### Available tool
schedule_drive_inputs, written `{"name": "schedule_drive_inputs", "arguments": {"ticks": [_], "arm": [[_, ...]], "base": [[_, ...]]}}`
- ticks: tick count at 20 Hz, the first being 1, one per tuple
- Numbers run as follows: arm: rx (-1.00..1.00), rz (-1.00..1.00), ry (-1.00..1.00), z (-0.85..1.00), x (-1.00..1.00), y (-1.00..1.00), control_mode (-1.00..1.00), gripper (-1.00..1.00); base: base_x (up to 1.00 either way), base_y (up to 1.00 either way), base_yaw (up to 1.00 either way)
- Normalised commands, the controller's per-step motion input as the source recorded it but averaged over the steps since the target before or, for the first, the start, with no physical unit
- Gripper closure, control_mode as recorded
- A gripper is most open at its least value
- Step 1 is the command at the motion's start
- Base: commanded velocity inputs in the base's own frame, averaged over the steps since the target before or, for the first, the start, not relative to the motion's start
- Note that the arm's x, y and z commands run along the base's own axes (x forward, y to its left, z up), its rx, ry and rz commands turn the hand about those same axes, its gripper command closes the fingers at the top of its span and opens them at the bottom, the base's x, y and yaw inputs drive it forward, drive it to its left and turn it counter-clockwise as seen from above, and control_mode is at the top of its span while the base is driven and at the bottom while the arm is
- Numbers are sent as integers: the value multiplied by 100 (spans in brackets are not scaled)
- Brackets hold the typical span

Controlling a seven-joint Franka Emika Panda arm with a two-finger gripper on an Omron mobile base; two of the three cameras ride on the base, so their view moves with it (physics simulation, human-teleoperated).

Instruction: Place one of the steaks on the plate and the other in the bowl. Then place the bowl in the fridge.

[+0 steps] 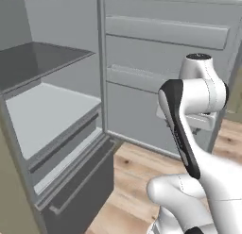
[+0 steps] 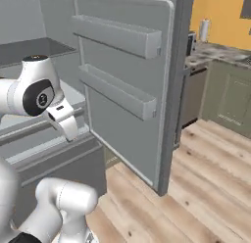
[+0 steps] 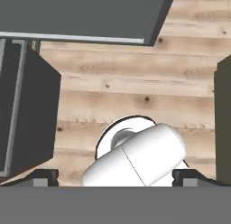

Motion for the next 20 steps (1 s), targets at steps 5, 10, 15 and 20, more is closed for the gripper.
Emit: {"name": "schedule_drive_inputs", "arguments": {"ticks": [5, 10, 15, 20], "arm": [[0, 0, 0, 0, 0, 0, 100, -100], [0, 0, 0, 0, 0, 0, 100, -100], [0, 0, 0, 0, 0, 0, 100, -100], [0, 0, 0, 0, 0, 0, 100, -100]], "base": [[-2, -2, -95], [3, -47, -75], [6, -87, 1], [15, -49, 7]]}}
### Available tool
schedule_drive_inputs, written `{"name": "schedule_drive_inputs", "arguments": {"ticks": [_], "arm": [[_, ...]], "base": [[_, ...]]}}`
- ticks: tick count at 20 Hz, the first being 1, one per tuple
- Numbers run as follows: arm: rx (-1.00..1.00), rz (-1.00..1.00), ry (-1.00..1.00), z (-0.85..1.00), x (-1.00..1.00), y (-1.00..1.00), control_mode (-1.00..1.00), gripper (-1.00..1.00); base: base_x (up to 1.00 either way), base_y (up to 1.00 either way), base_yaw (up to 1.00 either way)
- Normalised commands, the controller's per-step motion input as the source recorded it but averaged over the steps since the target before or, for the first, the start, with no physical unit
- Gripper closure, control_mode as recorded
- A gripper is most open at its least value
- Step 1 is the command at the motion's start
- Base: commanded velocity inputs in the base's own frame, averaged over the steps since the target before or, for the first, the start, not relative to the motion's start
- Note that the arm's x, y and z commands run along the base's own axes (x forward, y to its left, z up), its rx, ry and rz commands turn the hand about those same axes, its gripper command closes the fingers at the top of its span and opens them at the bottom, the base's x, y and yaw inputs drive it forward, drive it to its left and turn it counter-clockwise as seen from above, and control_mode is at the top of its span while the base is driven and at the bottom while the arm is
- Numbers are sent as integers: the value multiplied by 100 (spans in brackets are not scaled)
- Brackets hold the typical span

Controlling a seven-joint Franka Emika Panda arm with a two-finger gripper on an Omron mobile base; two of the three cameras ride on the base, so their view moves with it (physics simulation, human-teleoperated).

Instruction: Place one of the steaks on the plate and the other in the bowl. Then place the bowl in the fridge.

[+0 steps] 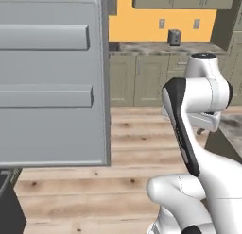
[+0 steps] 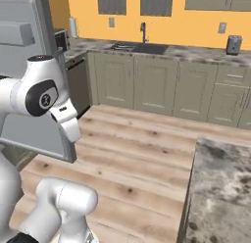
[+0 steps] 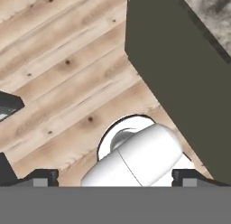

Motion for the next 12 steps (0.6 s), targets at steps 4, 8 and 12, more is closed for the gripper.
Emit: {"name": "schedule_drive_inputs", "arguments": {"ticks": [4, 8, 12], "arm": [[0, 0, 0, 0, 0, 0, 100, -100], [0, 0, 0, 0, 0, 0, 100, -100], [0, 0, 0, 0, 0, 0, 100, -100]], "base": [[70, -33, -23], [52, -64, -20], [82, -26, -11]]}}
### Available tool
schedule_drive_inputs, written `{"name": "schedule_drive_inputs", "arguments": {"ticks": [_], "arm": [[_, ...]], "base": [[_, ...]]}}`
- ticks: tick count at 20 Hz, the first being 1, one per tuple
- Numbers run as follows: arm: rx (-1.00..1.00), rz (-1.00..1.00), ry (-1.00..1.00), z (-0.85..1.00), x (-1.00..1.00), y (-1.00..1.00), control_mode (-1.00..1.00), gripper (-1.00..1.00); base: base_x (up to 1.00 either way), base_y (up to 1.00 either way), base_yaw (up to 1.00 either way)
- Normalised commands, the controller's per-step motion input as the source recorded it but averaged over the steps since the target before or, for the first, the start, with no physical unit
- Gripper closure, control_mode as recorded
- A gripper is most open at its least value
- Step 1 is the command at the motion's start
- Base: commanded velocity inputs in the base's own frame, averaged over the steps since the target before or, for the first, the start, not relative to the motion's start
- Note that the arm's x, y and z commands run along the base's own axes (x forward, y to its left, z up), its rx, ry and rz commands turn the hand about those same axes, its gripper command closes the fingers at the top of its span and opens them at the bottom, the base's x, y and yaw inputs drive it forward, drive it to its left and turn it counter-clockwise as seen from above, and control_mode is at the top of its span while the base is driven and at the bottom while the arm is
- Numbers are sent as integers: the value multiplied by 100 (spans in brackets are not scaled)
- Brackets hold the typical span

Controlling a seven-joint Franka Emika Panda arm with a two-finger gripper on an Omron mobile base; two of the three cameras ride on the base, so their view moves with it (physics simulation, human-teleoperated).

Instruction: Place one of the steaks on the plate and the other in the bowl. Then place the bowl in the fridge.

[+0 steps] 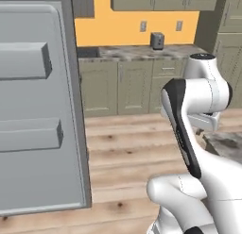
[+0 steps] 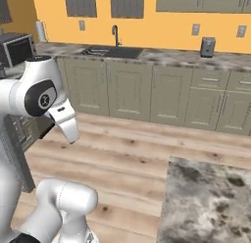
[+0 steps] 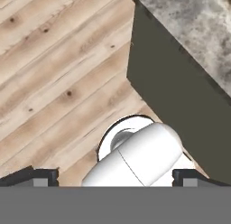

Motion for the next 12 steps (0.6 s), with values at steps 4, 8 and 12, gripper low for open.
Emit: {"name": "schedule_drive_inputs", "arguments": {"ticks": [4, 8, 12], "arm": [[0, 0, 0, 0, 0, 0, 100, -100], [0, 0, 0, 0, 0, 0, 100, -100], [0, 0, 0, 0, 0, 0, 100, -100]], "base": [[100, -7, -2], [99, -29, 0], [100, -46, 0]]}}
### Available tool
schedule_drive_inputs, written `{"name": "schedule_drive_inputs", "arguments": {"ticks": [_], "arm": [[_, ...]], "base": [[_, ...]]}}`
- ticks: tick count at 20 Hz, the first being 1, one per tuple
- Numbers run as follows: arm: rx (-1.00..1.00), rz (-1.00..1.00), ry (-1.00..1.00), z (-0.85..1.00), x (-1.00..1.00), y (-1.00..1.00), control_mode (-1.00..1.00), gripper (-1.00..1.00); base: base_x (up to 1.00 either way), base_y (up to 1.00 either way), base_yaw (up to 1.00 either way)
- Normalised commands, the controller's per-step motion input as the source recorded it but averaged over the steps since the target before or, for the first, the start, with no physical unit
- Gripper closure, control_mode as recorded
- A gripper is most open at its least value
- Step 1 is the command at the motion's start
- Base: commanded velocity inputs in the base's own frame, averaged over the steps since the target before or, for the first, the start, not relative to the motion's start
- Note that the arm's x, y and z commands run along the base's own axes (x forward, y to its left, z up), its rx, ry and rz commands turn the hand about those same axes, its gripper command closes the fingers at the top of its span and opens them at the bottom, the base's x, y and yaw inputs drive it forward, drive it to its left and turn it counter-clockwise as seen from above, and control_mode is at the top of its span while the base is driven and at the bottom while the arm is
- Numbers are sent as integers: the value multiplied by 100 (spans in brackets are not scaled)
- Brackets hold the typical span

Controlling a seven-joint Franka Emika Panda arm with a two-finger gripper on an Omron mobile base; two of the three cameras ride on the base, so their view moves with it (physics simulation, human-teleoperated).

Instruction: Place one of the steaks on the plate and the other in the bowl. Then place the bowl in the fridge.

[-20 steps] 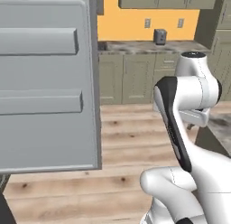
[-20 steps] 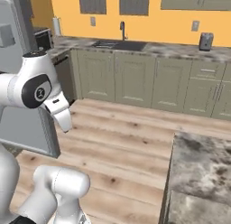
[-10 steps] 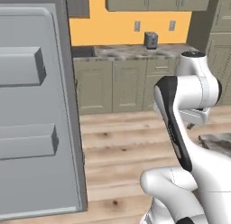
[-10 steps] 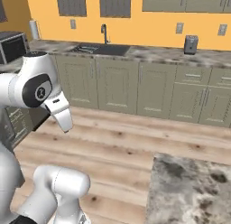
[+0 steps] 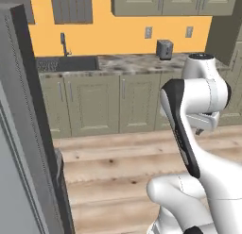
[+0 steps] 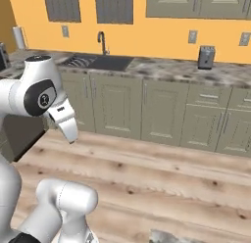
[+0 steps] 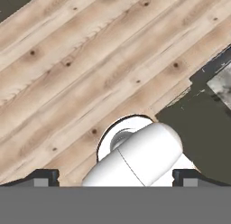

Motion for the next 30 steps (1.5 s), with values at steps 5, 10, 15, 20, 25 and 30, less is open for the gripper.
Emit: {"name": "schedule_drive_inputs", "arguments": {"ticks": [5, 10, 15, 20, 25, 30], "arm": [[0, 0, 0, 0, 0, 0, 100, -100], [0, 0, 0, 0, 0, 0, 100, -100], [0, 0, 0, 0, 0, 0, 100, -100], [0, 0, 0, 0, 0, 0, 100, -100], [0, 0, 0, 0, 0, 0, 100, -100], [0, 0, 0, 0, 0, 0, 100, -100]], "base": [[100, -43, 0], [100, -20, -1], [100, -22, -21], [85, -17, -53], [61, -14, -62], [10, -42, -77]]}}
